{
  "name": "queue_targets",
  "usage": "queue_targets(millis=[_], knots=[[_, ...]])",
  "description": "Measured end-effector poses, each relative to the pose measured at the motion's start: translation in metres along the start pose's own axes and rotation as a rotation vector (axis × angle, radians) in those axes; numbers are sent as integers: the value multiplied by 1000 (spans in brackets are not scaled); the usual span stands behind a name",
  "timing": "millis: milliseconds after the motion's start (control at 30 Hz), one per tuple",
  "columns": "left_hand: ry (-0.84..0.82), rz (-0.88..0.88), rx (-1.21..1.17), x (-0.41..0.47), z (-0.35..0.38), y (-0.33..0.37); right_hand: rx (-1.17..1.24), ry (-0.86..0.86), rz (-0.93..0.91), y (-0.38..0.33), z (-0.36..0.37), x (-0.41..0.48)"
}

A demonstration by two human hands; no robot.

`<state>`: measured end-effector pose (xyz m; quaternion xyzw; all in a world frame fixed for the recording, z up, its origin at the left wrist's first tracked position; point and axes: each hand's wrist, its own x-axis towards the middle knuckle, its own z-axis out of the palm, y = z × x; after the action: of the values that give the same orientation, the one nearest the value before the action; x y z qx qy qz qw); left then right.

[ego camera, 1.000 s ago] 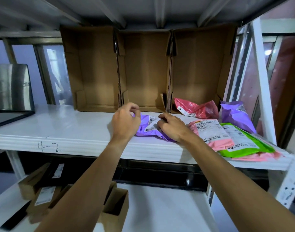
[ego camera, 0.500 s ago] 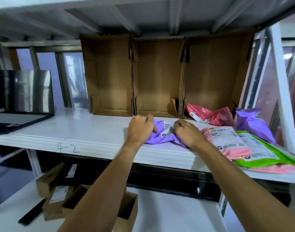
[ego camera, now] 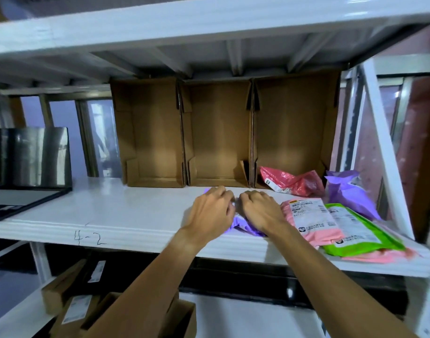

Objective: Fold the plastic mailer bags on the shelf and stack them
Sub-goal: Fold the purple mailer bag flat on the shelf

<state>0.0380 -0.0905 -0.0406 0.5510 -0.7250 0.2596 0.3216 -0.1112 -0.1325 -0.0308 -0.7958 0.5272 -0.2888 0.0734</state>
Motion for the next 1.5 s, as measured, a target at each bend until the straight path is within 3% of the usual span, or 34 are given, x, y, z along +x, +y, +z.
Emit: queue_targets(millis=[133,300,500,800,1033,1500], knots=[[-207,-88,-173,-2,4,-4,-26,-24,-51,0,1,3],[-552,-181,-11,14,-15,-3,-78,-61,-121,-3,5,4],[-496,-369,224,38,-19,8,-113,-127,-138,-2,10,7],[-496,-224,-115,19,16,-2,-195,-191,-185,2,13,13],[-667,-33,42,19,19,-11,-255,-229,-214,1,11,15],[-658,-49,43,20,17,-10,-245,-237,-202,2,14,18]])
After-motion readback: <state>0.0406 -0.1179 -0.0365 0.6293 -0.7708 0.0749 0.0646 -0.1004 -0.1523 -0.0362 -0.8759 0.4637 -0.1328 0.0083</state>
